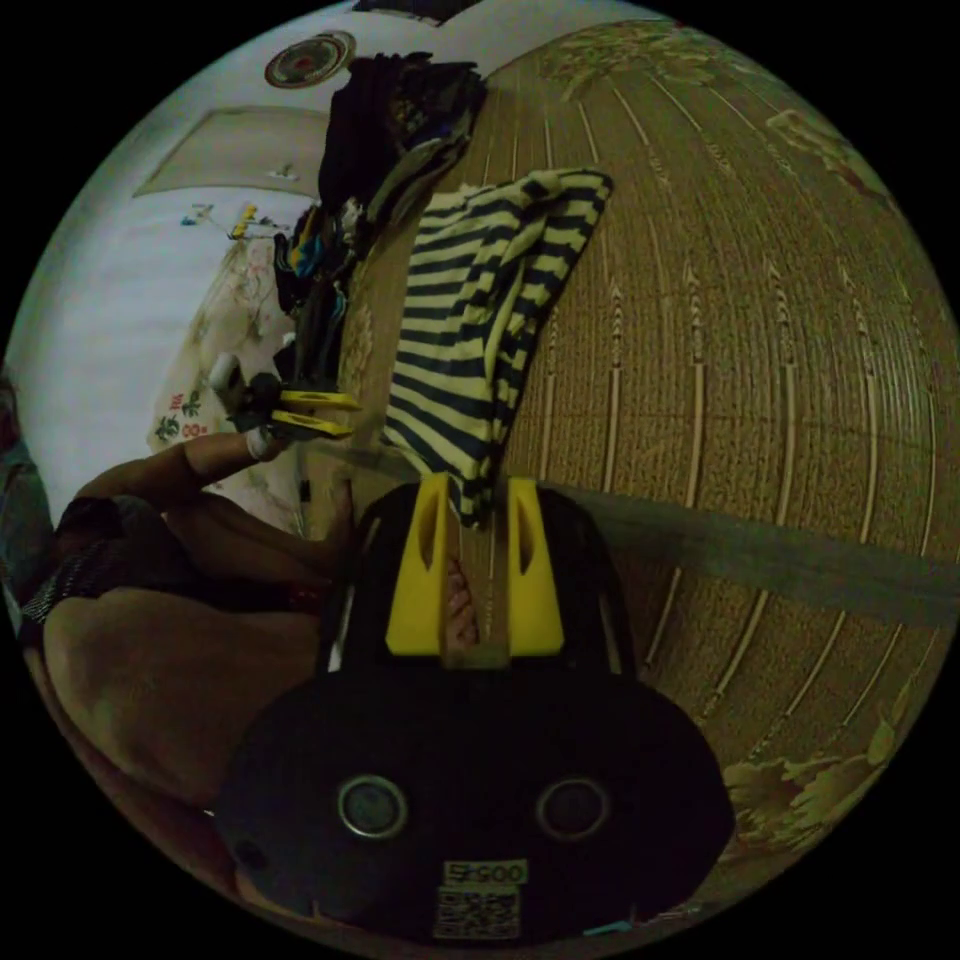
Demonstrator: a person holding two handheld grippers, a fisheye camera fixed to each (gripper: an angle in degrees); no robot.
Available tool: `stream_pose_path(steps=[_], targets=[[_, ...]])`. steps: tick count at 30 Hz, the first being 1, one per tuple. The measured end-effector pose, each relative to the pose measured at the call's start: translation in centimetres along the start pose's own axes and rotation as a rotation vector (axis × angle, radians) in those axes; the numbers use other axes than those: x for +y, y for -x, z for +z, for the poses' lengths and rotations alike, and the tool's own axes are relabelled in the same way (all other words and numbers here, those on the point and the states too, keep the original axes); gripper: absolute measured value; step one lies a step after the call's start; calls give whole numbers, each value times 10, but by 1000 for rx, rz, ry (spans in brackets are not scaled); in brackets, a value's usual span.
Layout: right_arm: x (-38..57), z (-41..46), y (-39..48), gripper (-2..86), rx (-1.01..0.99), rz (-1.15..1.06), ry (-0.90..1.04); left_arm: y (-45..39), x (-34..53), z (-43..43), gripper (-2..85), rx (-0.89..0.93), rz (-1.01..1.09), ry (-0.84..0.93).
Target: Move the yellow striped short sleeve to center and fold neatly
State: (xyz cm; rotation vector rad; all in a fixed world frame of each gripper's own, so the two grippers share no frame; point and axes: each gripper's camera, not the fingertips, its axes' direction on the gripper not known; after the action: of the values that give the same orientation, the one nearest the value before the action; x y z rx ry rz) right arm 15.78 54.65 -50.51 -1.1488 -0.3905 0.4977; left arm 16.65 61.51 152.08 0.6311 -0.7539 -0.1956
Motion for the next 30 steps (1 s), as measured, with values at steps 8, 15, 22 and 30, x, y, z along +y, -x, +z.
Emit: stream_pose_path(steps=[8, 15, 22, 30], targets=[[-23, 17, -3, 97, -157, -60, 56, 101, 21, -4, 137, 313, -194, -2], [-40, 29, 7, 47, -259, -74, 71, 179, 59, -24, 66, 460, -365, -113], [-56, 32, 23, 10, -448, -35, 24, 244, 91, -39, 49, 774, -356, -146], [-60, -14, 90, -6, -622, -138, -161, 278, 144, -148, 41, 898, -196, -216]])
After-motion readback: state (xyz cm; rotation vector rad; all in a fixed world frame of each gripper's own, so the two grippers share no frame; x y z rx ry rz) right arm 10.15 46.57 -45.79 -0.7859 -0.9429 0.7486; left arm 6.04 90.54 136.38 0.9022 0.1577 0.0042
